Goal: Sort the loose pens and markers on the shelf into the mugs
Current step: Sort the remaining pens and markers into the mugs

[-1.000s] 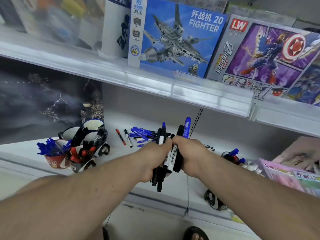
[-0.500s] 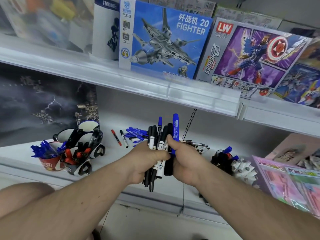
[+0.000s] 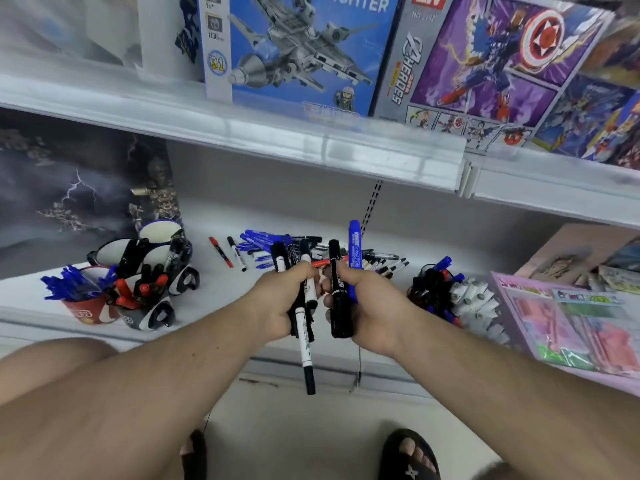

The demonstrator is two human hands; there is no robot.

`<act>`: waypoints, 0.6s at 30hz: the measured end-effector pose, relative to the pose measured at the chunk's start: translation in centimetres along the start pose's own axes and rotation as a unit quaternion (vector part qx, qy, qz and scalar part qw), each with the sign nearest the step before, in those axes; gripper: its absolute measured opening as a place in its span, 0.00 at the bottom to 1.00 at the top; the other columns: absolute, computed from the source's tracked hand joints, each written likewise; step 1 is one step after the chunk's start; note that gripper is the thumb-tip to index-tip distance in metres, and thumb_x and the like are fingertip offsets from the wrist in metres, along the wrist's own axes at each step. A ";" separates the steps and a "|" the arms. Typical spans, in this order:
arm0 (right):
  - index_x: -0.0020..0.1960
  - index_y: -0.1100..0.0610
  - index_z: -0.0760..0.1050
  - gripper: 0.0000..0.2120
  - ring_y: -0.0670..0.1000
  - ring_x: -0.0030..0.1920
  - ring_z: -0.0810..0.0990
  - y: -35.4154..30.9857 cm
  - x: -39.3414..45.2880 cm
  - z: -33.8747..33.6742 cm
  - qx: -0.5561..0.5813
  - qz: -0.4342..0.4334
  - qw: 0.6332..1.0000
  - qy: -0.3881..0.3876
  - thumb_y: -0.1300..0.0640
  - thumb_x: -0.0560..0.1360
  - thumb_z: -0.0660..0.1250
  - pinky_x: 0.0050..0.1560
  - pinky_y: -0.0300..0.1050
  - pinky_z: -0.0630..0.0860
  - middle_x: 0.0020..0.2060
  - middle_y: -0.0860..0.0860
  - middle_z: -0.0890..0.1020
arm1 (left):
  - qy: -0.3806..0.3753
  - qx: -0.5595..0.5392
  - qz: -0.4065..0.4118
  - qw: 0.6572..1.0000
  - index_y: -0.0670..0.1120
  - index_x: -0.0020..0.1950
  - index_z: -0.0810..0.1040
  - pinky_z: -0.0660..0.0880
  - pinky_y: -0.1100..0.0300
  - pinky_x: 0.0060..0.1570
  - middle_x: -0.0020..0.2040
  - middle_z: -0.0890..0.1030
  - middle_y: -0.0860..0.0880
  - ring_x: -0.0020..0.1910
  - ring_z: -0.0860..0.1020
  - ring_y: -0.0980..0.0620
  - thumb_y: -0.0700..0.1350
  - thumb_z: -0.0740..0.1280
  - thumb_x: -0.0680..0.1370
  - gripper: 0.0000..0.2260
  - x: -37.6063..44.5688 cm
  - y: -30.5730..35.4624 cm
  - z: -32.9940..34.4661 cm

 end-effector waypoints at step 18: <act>0.43 0.61 0.73 0.08 0.51 0.25 0.76 0.6 -0.9 -3.4 -0.068 0.032 0.993 0.092 0.63 0.74 0.72 0.25 0.40 0.75 0.37 0.57 0.73 | 0.190 -0.185 0.034 0.964 0.44 0.42 0.73 0.71 0.64 0.20 0.32 0.73 0.47 0.24 0.71 0.51 0.40 0.71 0.74 0.06 2.4 3.3 -2.9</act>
Point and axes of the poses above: each hand's wrist, its own x-axis towards the middle knuckle, its own z-axis out of the palm, y = z × x, the point moved 8 cm from there along x, towards the middle knuckle
